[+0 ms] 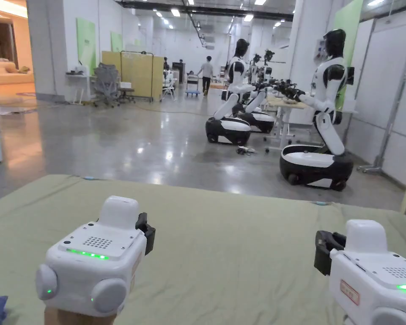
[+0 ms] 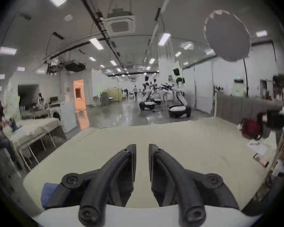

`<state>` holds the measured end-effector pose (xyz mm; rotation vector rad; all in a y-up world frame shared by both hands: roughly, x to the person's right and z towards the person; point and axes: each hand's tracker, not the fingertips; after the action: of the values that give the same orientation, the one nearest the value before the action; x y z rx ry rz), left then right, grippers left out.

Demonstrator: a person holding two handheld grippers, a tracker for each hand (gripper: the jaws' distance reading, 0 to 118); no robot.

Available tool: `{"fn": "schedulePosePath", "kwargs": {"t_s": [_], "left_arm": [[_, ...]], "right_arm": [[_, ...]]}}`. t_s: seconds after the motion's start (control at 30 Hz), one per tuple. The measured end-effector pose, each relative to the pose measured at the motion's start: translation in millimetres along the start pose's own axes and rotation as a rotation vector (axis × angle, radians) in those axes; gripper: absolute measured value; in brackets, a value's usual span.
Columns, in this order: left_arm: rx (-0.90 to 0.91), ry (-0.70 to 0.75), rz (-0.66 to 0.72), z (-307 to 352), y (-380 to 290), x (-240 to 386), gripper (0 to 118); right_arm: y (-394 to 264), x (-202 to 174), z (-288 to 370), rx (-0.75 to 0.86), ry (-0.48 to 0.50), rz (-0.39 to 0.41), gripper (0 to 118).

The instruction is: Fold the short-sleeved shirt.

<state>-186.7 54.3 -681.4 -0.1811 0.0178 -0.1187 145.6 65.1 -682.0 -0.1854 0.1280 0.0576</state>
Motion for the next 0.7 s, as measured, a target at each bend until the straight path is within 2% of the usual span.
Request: {"fn": "schedulePosePath", "kwargs": {"t_s": [0.13,0.2,0.3,0.37,0.47,0.5,0.57,0.6,0.7], "left_arm": [[0.014,-0.015,0.012,21.8,24.3,34.8,16],[0.007,-0.013,0.018,29.9,32.8,47.5,16],[0.02,-0.038,0.023,18.7,31.9,45.5,16],[0.022,-0.057,0.023,16.6,33.7,47.7,16],[0.028,-0.055,0.021,17.1,34.4,51.2,16],[0.033,-0.055,0.025,25.1,40.5,56.7,16],[0.042,-0.057,0.027,26.1,40.3,57.8,17],[0.041,-0.058,0.028,26.0,40.4,57.9,30],[0.03,-0.06,0.026,23.7,38.5,55.7,73]], "right_arm": [[14.5,13.0,1.0,0.01,0.027,-0.066,6],[5.7,21.8,-10.8,0.011,-0.021,-0.045,10],[0.4,25.0,-7.8,0.013,0.002,-0.035,10],[-2.7,23.3,-6.5,0.031,0.001,0.002,10],[-2.3,23.0,-4.0,0.031,0.018,-0.011,11],[-2.3,23.3,-3.6,0.032,0.025,-0.022,15],[-1.9,21.2,-0.6,0.032,0.029,-0.026,33],[-1.7,20.4,-0.5,0.027,0.032,-0.023,39],[-4.2,14.5,-1.4,0.038,0.027,-0.005,39]]}}
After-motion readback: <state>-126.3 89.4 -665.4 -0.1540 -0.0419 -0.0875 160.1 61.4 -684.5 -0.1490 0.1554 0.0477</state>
